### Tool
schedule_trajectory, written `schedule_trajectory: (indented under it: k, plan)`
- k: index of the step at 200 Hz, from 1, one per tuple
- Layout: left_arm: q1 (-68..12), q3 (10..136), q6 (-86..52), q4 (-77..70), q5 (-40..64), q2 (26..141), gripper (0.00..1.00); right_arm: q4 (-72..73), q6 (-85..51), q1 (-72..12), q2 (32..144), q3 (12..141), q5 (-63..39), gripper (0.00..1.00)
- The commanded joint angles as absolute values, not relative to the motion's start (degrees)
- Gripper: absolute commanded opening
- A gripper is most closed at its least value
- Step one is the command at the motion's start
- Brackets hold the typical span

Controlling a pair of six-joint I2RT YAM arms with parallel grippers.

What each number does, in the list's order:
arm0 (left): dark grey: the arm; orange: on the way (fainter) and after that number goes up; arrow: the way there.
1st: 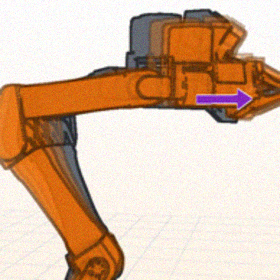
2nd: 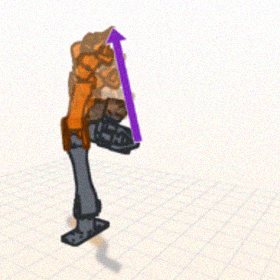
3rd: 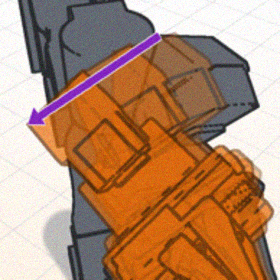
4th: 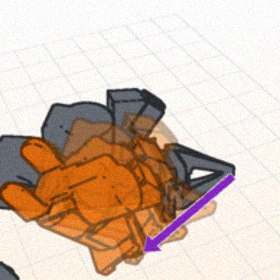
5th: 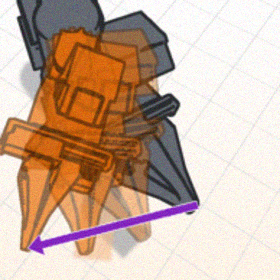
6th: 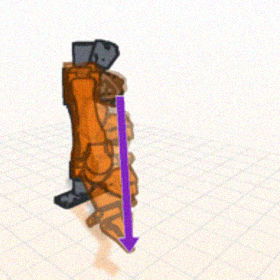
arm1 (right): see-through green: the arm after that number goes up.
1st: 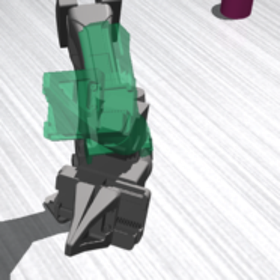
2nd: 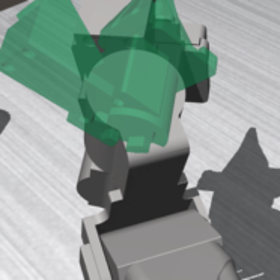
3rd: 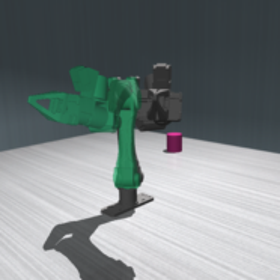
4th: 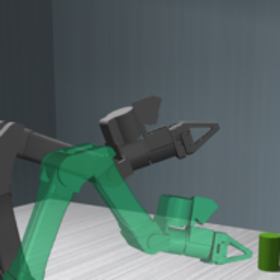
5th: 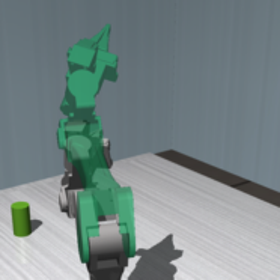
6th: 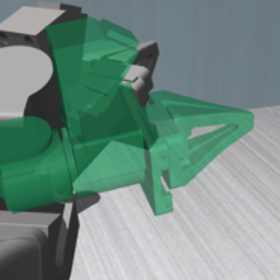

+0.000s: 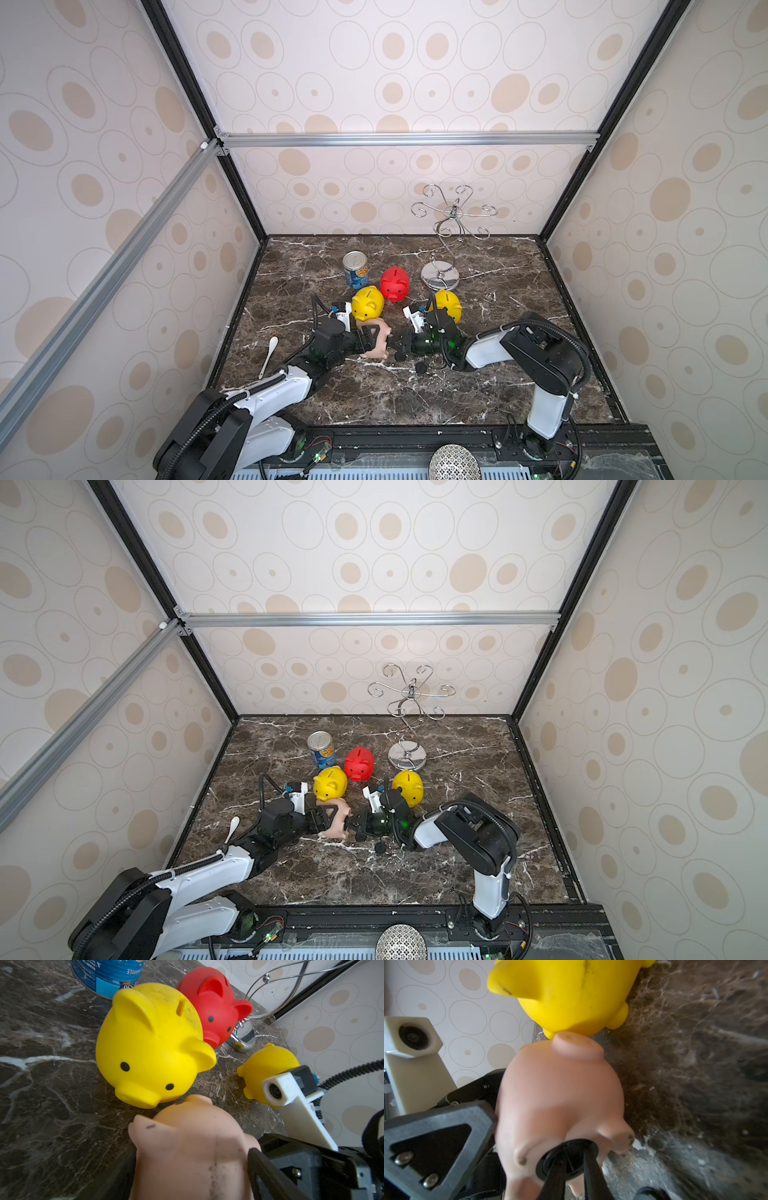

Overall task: Open piggy banks
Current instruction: Open the lid on the piggy bank.

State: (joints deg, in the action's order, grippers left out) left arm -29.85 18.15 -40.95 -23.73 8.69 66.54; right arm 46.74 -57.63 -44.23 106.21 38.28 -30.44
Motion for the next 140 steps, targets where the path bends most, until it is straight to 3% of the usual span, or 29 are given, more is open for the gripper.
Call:
schedule_trajectory:
  k: [1,41,76,140]
  plan:
    - [-30.43,18.98,-41.04,-21.42,8.02,67.8,0.83,49.22,-59.24,-44.59,106.75,38.97,-31.02,0.18]
    - [-30.75,18.34,-40.96,-23.33,9.09,69.0,0.83,51.41,-58.34,-44.63,107.72,39.39,-32.49,0.19]
    - [-30.76,18.2,-40.3,-24.59,11.6,70.39,0.83,59.42,-58.65,-44.54,111.5,40.12,-35.62,0.12]
    - [-30.93,17.57,-40.02,-24.12,11.79,70.09,0.82,58.18,-57.03,-44.46,111.09,40.08,-33.31,0.01]
